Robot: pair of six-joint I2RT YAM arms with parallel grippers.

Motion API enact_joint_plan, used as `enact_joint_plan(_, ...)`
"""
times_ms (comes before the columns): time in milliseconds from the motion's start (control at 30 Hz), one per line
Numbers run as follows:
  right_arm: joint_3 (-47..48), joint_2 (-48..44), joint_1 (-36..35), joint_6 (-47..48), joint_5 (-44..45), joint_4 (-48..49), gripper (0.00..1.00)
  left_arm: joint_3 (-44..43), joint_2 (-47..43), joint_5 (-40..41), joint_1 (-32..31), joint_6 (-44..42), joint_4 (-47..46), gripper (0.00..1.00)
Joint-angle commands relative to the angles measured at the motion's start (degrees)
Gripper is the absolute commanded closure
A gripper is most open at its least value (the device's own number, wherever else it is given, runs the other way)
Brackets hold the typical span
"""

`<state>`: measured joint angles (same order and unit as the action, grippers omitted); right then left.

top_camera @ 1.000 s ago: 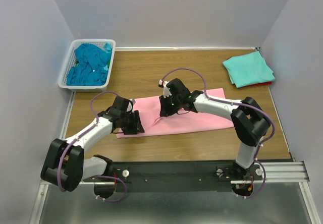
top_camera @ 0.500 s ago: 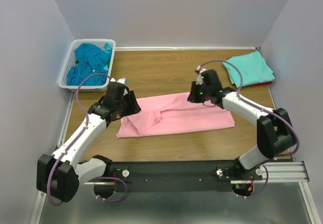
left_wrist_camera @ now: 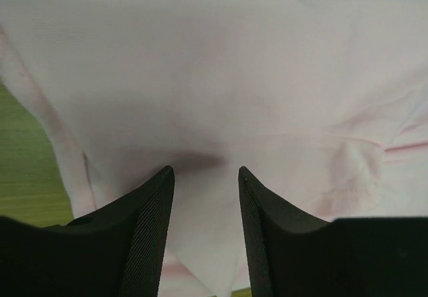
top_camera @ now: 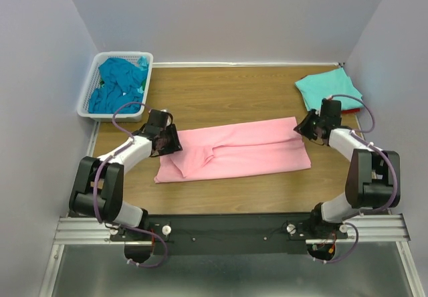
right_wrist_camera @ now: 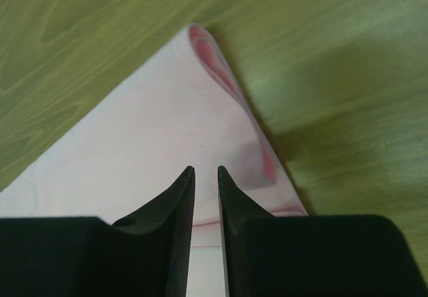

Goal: Fold and stack the t-shirts
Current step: Fold the tshirt

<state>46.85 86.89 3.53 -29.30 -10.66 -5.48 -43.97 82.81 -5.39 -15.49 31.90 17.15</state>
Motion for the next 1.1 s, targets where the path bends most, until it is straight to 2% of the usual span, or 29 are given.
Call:
enact_joint_plan(0,-4.0,2.1,2.3,-4.2,-3.7,4.4,0.73,3.3,1.8,-1.4,4.0,-1.8,-4.5,0.49)
enact_joint_plan(200,-9.1,3.3,6.4,-5.9,-4.7,6.8,0.73,3.8,5.7,-5.7,7.7,-3.2,-6.2,0.49)
enact_joint_plan(367,-9.9,-2.0,6.8,-5.6,-5.3,6.5,0.73,2.8,1.8,-5.3,8.0,-3.8,-5.9,0.49)
enact_joint_plan(600,-7.3,-5.8,4.0,-2.3,-18.8,6.9,0.72,2.0,-7.4,-5.1,7.8,-5.8,-3.9,0.43)
enact_joint_plan(667,-6.4,-6.2,1.5,-2.3,-22.8,7.8,0.72,2.3,-9.5,-6.5,7.5,-5.4,-3.2,0.43)
enact_joint_plan(733,-5.2,-5.7,-6.5,-3.7,-25.9,9.7,0.72,3.0,-11.7,-7.1,5.6,-5.1,-2.5,0.44)
enact_joint_plan(800,-4.2,-4.2,-11.6,-5.5,-27.4,12.2,0.7,3.4,-12.0,-7.5,2.5,-5.1,-1.3,0.44)
enact_joint_plan(967,-0.4,7.0,-28.8,-16.4,-30.2,26.1,0.69,6.8,-9.8,-10.6,-1.2,-5.4,1.4,0.46)
enact_joint_plan(1067,4.1,12.8,-34.0,-21.9,-30.2,32.8,0.69,7.8,-8.2,-10.3,-1.4,-5.2,2.1,0.46)
